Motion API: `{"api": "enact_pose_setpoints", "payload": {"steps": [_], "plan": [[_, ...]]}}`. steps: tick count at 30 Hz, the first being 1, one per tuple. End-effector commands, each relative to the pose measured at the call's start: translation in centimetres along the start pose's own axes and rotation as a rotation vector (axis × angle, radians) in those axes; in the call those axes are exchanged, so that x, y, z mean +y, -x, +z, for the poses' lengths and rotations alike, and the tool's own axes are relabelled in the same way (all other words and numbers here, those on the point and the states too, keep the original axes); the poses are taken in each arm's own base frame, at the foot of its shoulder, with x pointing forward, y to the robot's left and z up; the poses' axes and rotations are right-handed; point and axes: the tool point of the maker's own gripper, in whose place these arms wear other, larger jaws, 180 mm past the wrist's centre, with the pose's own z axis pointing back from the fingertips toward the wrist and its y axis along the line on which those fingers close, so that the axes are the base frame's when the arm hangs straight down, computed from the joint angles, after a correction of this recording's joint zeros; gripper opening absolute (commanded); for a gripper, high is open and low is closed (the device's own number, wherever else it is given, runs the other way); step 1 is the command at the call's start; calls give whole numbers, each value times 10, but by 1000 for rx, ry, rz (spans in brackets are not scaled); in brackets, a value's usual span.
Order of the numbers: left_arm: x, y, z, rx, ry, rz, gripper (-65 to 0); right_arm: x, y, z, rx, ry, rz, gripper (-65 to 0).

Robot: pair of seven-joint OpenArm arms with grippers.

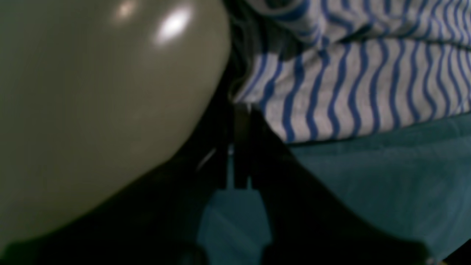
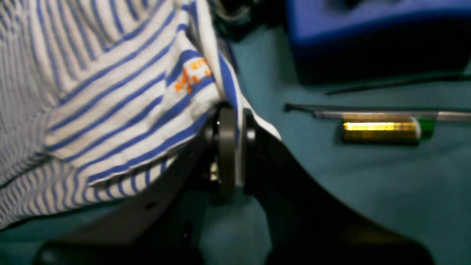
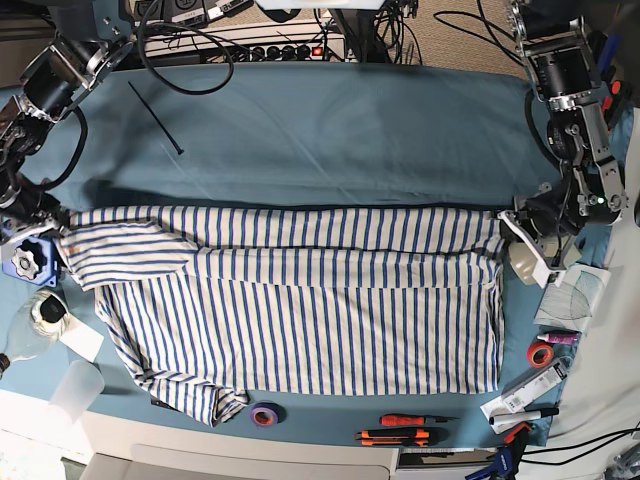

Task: Fold the T-shirt properly
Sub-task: 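Pull the folded edge back away from the hem with both grippers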

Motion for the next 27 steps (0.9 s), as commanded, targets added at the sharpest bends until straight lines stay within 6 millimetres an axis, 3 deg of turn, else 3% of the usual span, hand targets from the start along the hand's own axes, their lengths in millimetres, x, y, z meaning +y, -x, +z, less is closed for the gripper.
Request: {"api": "enact_pose_setpoints", "payload": {"steps": [1, 7, 12, 19, 27], "plan": [[4, -21, 12, -59, -14, -33, -650, -1, -29, 15, -76, 11, 32, -650], [12, -20, 20, -55, -34, -53, -650, 0, -17, 17, -39, 3, 37, -650], [20, 3, 26, -15, -50, -65, -650, 1, -5, 24, -25, -4, 63, -650], [11, 22, 42, -25, -68, -129, -650, -4, 10, 41, -14, 52, 147, -650], [12, 47, 51, 17, -113, -169, -650, -13, 47, 42, 77, 51, 144, -650]]}}
